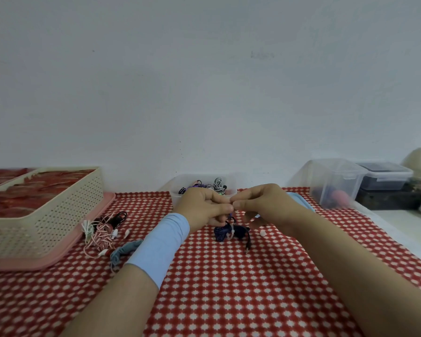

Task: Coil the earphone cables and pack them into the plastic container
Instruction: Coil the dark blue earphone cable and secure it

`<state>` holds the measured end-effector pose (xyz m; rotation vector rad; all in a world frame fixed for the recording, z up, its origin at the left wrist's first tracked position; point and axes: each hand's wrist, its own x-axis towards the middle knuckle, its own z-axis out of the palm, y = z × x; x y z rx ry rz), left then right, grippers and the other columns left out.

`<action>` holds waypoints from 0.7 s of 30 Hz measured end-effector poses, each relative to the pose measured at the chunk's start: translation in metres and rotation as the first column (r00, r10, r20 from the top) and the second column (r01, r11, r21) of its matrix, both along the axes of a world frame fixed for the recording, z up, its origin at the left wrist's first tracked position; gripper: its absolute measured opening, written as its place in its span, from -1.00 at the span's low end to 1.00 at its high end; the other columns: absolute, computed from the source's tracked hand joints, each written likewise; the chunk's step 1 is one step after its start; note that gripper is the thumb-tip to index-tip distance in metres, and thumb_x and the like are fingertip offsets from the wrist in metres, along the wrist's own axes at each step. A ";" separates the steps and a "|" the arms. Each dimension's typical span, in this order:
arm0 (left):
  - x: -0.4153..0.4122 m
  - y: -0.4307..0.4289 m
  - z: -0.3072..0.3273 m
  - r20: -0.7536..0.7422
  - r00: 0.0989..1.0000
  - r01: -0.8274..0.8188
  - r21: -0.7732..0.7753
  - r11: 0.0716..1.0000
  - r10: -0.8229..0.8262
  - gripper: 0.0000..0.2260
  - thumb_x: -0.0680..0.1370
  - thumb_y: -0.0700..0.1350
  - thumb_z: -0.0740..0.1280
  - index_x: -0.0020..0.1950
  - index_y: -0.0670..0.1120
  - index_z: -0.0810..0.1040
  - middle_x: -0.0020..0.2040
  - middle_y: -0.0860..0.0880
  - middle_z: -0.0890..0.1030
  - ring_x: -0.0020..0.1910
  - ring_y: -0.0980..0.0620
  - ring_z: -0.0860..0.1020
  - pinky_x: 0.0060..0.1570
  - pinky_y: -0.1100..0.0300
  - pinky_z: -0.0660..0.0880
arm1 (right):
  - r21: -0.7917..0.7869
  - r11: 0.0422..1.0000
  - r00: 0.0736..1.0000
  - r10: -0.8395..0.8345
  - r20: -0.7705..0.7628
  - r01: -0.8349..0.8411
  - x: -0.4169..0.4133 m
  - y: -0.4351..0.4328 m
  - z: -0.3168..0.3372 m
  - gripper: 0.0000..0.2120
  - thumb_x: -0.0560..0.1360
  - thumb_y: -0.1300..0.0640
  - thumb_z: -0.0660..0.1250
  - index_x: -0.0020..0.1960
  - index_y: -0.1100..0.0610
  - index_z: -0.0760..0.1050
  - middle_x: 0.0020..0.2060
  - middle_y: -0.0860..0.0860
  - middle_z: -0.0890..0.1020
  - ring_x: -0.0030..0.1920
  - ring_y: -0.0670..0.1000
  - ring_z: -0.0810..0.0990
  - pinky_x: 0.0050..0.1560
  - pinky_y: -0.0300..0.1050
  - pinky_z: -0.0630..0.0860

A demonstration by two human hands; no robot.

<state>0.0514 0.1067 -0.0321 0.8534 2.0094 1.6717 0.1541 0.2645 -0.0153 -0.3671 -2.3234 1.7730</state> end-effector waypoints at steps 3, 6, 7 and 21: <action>0.000 0.000 0.000 -0.029 1.000 -0.013 0.017 1.000 0.013 -0.92 0.47 -0.30 0.47 -0.08 -0.15 0.66 -0.33 -0.07 0.66 -0.34 0.06 0.63 -0.25 0.21 0.62 | -0.021 0.999 1.000 0.027 0.005 -0.027 0.002 0.001 0.002 -0.89 0.55 0.16 0.45 0.05 0.12 0.72 -0.10 0.08 0.75 -0.32 -0.03 0.63 -0.27 -0.14 0.61; 0.000 0.000 0.000 0.003 1.000 0.004 0.045 0.999 -0.004 -0.93 0.51 -0.28 0.44 -0.05 -0.16 0.66 -0.33 -0.04 0.68 -0.33 0.04 0.63 -0.22 0.15 0.64 | -0.073 0.996 0.999 0.049 0.005 -0.048 0.004 0.006 0.004 -0.82 0.63 0.11 0.35 0.19 0.07 0.66 -0.01 0.04 0.75 -0.26 0.02 0.66 -0.27 -0.12 0.61; 0.000 -0.001 0.000 0.015 1.000 0.010 0.047 0.999 -0.010 -0.93 0.52 -0.27 0.43 -0.01 -0.18 0.65 -0.32 -0.03 0.68 -0.32 0.04 0.63 -0.21 0.14 0.65 | -0.059 0.998 0.999 0.032 0.002 -0.032 0.004 0.007 0.005 -0.83 0.64 0.11 0.34 0.18 0.05 0.65 -0.03 0.03 0.75 -0.25 0.02 0.67 -0.28 -0.12 0.62; -0.003 -0.001 -0.003 0.149 0.986 0.069 0.029 0.997 -0.073 -0.89 0.55 -0.19 0.41 0.03 -0.19 0.66 -0.15 -0.14 0.68 -0.33 0.07 0.60 -0.18 0.11 0.63 | 0.293 0.955 0.985 0.008 -0.172 0.044 -0.003 0.001 -0.001 -0.95 0.45 0.25 0.55 -0.10 0.21 0.71 -0.32 -0.11 0.71 -0.39 -0.16 0.60 -0.38 -0.33 0.51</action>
